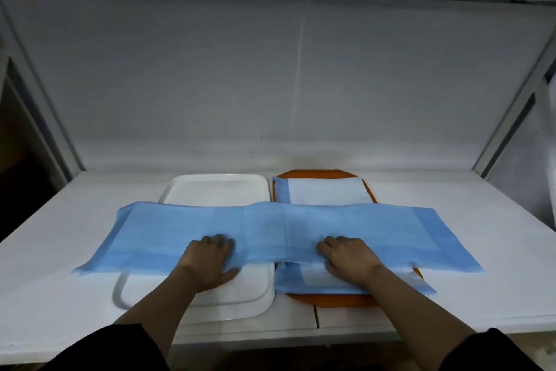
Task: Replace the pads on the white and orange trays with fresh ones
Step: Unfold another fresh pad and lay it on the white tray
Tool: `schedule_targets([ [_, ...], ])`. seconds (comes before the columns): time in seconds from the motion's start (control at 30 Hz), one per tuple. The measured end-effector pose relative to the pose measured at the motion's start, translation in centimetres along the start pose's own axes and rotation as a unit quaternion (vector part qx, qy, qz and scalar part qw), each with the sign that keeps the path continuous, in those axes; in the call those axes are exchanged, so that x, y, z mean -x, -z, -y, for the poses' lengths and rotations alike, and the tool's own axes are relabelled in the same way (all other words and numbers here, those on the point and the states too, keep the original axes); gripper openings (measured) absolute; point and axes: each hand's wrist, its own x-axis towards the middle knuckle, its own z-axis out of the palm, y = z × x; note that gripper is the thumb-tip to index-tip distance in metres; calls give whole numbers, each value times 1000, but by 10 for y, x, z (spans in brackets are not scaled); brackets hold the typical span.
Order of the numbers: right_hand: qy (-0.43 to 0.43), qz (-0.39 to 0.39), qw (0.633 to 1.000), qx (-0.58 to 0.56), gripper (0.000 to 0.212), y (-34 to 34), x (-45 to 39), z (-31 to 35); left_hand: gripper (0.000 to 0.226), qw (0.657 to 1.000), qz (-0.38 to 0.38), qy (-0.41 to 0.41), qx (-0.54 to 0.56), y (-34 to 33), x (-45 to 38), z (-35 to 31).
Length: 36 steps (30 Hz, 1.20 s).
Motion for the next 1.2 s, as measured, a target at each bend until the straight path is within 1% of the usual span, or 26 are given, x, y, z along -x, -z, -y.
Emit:
schedule_targets([
  [0.03,-7,-14,1000,9,39,2,1,-1,65,1000,16,-2,-9,3,-1,-3],
  [0.1,-12,-4,1000,-19,33,5,2,-3,60,999,23,0,-22,10,-5,-7],
  [0.17,-44,37,998,-37,30,12,1,-5,61,999,-19,-25,-36,12,-9,-11],
  [0.2,-56,46,997,-40,29,13,1,-6,65,999,-20,-35,-37,15,-11,-12],
  [0.23,-69,53,996,-36,27,16,1,-6,65,998,-46,-35,-35,15,-12,-13],
  [0.27,-80,54,995,-35,25,16,2,-8,59,995,-97,-27,-28,19,-13,-14],
  [0.3,-94,50,994,-37,22,18,3,-11,53,994,-103,-19,-28,22,-15,-11],
  [0.33,-104,26,994,-35,16,19,3,-14,43,998,-58,12,-24,26,-13,-7],
  [0.37,-121,12,992,-26,9,21,4,-16,29,998,-32,45,-27,31,-12,-5],
  [0.4,-142,-5,990,-19,6,23,4,-18,25,995,-12,88,-40,26,-16,-2],
  [0.43,-167,-1,985,-33,8,26,3,-19,29,991,9,131,-29,30,-15,2],
  [0.5,-220,-3,970,-105,20,31,1,-21,31,979,5,199,38,35,-17,8],
  [0.6,-307,-24,923,-230,22,46,-8,-27,27,942,3,279,187,50,-22,20],
  [0.7,-367,-27,859,-355,20,61,-19,-35,17,890,-14,314,331,62,-31,33],
  [0.73,-381,-43,838,-389,19,66,-23,-39,14,868,-33,322,377,65,-35,37],
  [0.8,-400,-87,797,-444,18,73,-32,-47,18,815,-86,332,467,71,-44,44],
  [0.83,-404,-108,781,-464,18,75,-37,-51,20,791,-112,337,498,74,-49,48],
  [0.87,-406,-125,769,-478,19,77,-42,-55,20,776,-136,340,513,78,-54,52],
  [0.9,-408,-137,762,-484,18,79,-47,-60,20,775,-156,343,508,83,-59,56],
  [0.97,-408,-152,761,-481,15,82,-57,-69,21,792,-192,334,474,93,-67,61],
  [1.07,-396,-159,786,-447,16,87,-69,-83,19,806,-227,288,465,104,-81,66],
  [1.13,-382,-156,802,-432,17,87,-80,-92,22,816,-233,245,469,103,-93,72],
  [1.2,-356,-159,817,-425,19,83,-91,-99,29,839,-231,198,451,97,-104,76],
])
